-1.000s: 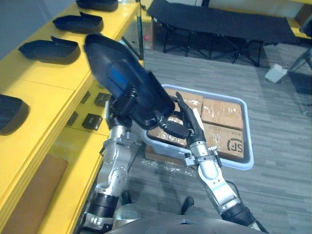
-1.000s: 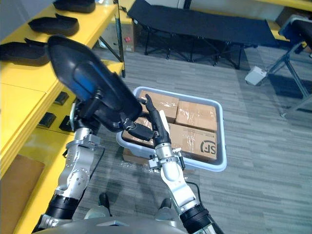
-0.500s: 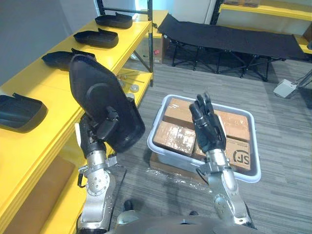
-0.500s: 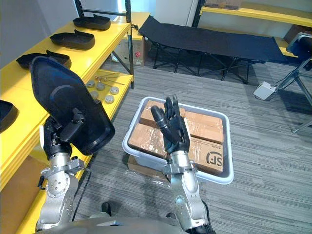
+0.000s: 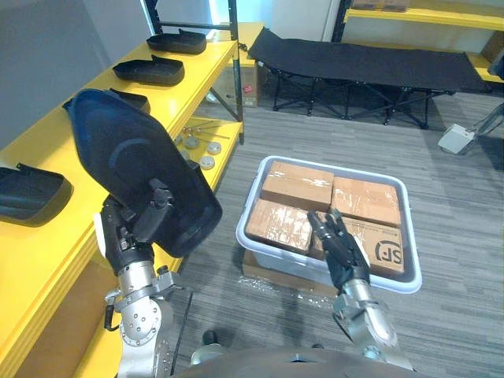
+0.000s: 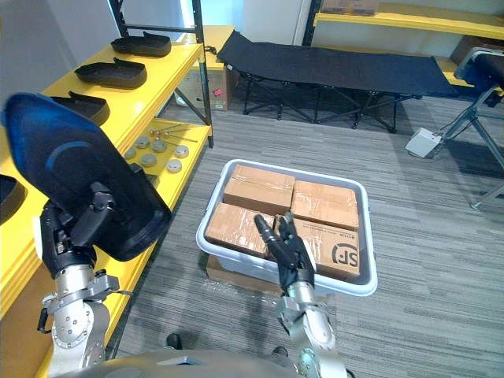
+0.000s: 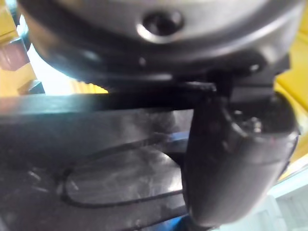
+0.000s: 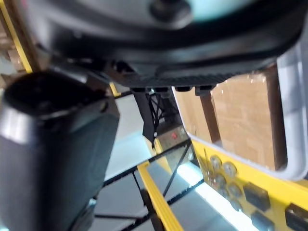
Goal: Walk over and take three plastic housings, then place them on the shelf
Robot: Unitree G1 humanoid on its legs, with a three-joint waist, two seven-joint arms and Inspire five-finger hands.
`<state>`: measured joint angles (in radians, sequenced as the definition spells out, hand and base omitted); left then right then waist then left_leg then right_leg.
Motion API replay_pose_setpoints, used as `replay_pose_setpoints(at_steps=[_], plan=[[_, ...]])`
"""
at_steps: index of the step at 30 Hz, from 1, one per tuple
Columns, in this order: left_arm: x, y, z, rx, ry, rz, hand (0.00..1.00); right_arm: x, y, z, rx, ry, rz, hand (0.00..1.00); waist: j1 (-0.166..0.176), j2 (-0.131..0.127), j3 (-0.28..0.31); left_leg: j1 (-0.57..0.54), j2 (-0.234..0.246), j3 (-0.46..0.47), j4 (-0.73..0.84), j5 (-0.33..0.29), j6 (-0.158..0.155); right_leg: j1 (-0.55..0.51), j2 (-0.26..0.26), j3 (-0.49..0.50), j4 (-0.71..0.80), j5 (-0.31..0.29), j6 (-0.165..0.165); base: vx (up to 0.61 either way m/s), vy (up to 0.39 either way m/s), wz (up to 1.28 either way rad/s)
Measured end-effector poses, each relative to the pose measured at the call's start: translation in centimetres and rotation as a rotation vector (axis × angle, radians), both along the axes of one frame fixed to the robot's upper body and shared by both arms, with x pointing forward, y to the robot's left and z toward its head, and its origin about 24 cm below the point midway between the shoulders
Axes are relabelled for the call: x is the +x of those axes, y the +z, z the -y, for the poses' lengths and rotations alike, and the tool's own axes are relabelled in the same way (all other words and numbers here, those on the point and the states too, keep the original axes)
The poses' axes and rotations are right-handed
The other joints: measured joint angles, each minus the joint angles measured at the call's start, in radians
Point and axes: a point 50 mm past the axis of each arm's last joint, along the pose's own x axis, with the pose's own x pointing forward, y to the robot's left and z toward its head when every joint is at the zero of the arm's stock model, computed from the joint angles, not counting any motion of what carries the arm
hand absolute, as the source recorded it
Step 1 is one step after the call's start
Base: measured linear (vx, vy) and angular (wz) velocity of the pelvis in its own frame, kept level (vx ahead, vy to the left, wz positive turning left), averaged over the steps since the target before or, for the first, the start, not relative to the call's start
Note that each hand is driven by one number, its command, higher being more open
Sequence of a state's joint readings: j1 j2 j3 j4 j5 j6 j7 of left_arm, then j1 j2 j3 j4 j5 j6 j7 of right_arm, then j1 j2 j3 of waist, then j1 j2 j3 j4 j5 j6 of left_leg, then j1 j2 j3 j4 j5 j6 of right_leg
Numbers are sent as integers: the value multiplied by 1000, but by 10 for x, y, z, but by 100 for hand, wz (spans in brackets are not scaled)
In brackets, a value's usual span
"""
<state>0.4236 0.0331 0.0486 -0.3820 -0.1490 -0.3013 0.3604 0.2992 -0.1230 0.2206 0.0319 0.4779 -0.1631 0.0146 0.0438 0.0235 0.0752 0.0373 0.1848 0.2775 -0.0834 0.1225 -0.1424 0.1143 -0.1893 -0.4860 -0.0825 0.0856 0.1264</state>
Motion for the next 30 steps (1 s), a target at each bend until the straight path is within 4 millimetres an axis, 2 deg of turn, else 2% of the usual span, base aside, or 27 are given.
replay_pose_setpoints(at_steps=[3,7,12,16,20,21,22,25,30], plan=[[-3,11,-2,22,-6,45,0,8,2,-20,13,95,22,100,36,-3,-16,-32,-7,-63,0,7,2,14,0,-62,4,-6,5,19,-18,65],[-19,17,-18,61,60,46,0,23,1,-45,-37,238,42,100,116,-6,-25,-54,-39,-181,0,20,11,78,-9,-180,5,-25,25,28,-5,84],[-48,6,-38,43,172,-43,0,32,9,-55,-67,287,90,100,173,-10,-27,-71,-63,-265,0,26,14,118,-20,-264,33,-62,33,6,15,57],[-62,0,-42,40,185,-88,0,43,18,-55,-77,282,129,100,197,-13,-28,-81,-55,-283,0,34,11,112,-16,-277,62,-84,33,-29,6,19],[-55,4,-39,37,112,-37,0,48,21,-52,-112,294,138,100,182,-6,-20,-143,-54,-304,45,44,18,122,-5,-343,73,-93,28,-84,19,44],[-49,7,-37,31,68,-6,0,48,19,-46,-151,291,131,100,157,0,-9,-164,-46,-241,58,38,59,140,-9,-393,91,-104,36,-101,53,128],[-42,9,-32,24,8,27,0,47,17,-36,-173,266,117,100,132,10,7,-171,-28,-150,80,52,81,158,-19,-445,119,-115,43,-102,64,133],[-35,12,-23,30,-69,55,0,48,15,-16,-199,208,105,100,138,31,27,-166,-42,-109,79,65,77,163,-61,-463,175,-143,49,-85,112,48],[-35,13,-25,39,-50,50,0,47,16,-14,-166,210,123,100,133,21,35,-151,-66,-82,59,70,92,149,-104,-437,211,-155,61,-50,68,-8]])
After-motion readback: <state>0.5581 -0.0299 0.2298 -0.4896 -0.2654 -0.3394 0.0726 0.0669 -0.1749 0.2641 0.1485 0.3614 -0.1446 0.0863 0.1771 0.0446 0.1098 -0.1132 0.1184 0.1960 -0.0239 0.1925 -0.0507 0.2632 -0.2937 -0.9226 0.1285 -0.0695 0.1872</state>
